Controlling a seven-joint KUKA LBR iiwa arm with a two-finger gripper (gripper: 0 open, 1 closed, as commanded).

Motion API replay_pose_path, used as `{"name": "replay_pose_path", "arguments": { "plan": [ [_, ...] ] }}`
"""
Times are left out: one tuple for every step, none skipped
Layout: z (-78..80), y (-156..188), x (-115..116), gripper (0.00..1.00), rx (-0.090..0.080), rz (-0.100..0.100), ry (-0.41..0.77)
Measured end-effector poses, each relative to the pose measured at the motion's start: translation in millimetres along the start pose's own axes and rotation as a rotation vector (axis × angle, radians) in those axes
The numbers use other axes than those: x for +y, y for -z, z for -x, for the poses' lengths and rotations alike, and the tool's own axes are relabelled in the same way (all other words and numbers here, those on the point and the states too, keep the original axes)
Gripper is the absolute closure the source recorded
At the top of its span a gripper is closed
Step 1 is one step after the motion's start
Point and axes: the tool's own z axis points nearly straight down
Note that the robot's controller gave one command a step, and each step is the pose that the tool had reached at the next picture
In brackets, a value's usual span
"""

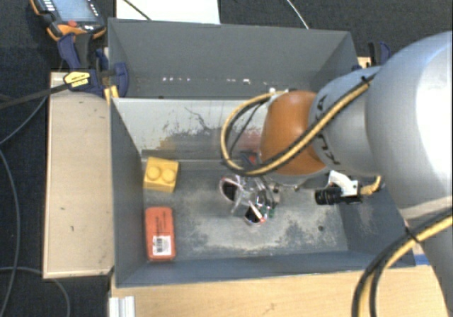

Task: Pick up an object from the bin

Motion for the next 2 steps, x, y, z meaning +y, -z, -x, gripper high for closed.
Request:
{"name": "replay_pose_path", "arguments": {
  "plan": [
    [33.0, 19, 8, 1.00, -0.009, 0.003, 0.003],
    [19.3, 0, -20, 1.00, -0.003, 0.001, 0.000]
  ]
}}
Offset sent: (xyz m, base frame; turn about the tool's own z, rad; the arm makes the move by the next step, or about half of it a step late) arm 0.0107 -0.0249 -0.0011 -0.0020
